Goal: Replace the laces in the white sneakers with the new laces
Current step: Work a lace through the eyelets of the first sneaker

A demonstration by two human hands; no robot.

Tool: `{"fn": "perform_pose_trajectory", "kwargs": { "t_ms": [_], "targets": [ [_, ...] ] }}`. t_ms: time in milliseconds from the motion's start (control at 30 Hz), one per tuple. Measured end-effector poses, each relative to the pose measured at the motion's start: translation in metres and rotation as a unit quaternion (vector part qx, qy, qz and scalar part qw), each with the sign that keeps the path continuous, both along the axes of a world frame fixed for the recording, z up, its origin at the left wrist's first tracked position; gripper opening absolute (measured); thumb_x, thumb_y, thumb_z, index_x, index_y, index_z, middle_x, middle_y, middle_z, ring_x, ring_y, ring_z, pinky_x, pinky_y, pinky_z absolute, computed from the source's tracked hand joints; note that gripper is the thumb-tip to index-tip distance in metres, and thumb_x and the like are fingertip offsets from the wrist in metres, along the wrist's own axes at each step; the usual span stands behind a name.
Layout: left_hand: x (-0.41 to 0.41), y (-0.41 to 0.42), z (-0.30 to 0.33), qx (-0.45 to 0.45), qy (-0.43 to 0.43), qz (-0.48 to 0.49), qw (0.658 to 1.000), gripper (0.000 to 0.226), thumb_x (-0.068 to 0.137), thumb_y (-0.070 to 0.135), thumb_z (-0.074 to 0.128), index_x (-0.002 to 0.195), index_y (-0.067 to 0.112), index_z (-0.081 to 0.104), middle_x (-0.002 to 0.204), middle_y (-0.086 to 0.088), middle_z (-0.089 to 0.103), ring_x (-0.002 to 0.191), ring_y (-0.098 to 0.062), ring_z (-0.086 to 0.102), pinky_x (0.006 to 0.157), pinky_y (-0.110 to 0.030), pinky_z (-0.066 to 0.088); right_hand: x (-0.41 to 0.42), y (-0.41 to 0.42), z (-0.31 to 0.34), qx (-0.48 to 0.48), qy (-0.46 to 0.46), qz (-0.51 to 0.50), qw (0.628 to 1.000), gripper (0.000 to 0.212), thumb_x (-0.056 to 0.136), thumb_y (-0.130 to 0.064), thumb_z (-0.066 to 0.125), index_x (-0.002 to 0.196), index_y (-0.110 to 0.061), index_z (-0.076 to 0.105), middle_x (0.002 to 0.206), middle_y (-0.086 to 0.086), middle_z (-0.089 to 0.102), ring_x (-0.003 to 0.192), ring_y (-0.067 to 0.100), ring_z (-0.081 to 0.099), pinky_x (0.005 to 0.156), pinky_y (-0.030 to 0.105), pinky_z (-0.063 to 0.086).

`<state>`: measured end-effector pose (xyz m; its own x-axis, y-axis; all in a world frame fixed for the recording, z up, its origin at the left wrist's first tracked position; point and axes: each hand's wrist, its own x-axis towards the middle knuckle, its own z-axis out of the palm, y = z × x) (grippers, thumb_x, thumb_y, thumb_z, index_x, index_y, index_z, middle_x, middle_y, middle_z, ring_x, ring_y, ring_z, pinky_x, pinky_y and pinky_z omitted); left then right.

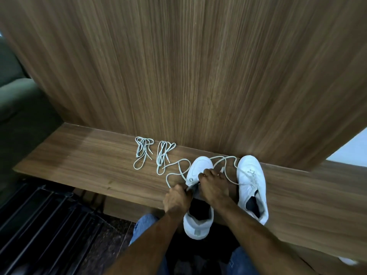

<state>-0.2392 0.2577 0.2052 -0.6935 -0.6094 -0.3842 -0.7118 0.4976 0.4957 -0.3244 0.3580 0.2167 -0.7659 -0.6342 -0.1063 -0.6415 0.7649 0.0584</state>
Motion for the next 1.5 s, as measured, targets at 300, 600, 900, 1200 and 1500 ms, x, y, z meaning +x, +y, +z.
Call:
{"fn": "perform_pose_trajectory", "kwargs": {
  "t_ms": [300,600,900,1200,1500],
  "targets": [
    [0.000,0.000,0.004,0.004,0.007,0.009,1.000,0.048,0.087,0.053,0.052,0.114,0.014,0.062,0.118,-0.016,0.064,0.114,-0.036,0.058,0.092,-0.038,0.046,-0.032,0.019,0.048,-0.339,0.025,-0.175,0.924,0.011,0.084,-0.023,0.059,0.082,-0.014,0.062,0.099,0.003,0.056,0.080,0.028,0.060,0.067,0.033,0.044],
    [0.001,0.004,0.011,0.006,0.009,0.011,1.000,0.042,0.090,0.048,0.052,0.115,0.016,0.060,0.121,-0.016,0.062,0.116,-0.037,0.056,0.094,-0.039,0.044,-0.021,0.024,0.028,-0.195,0.011,-0.103,0.975,0.043,0.080,-0.039,0.059,0.119,-0.019,0.055,0.123,0.007,0.051,0.113,0.034,0.052,0.094,0.045,0.042],
    [0.002,0.002,0.006,0.005,-0.004,0.011,1.000,0.046,0.089,0.055,0.049,0.113,0.018,0.062,0.118,-0.013,0.064,0.113,-0.034,0.058,0.093,-0.039,0.046,-0.003,-0.002,0.000,-0.041,-0.022,-0.018,0.999,0.027,0.087,-0.023,0.049,0.109,-0.016,0.063,0.117,0.005,0.053,0.115,0.029,0.052,0.090,0.041,0.047],
    [0.000,0.004,0.008,0.008,0.026,0.017,0.999,0.041,0.086,0.047,0.053,0.110,0.016,0.065,0.116,-0.017,0.065,0.111,-0.037,0.059,0.090,-0.038,0.047,-0.053,0.041,0.052,-0.320,-0.025,-0.244,0.915,0.015,0.088,-0.030,0.056,0.093,-0.021,0.068,0.111,0.001,0.056,0.103,0.030,0.058,0.071,0.034,0.044],
    [-0.001,0.000,0.006,0.036,0.029,0.042,0.998,0.044,0.082,0.051,0.057,0.112,0.021,0.066,0.118,-0.015,0.065,0.113,-0.036,0.058,0.094,-0.037,0.047,0.032,0.020,-0.002,-0.129,-0.141,-0.171,0.967,0.032,0.086,-0.044,0.054,0.108,-0.022,0.060,0.110,0.005,0.067,0.104,0.030,0.062,0.082,0.034,0.049]
  ]
}}
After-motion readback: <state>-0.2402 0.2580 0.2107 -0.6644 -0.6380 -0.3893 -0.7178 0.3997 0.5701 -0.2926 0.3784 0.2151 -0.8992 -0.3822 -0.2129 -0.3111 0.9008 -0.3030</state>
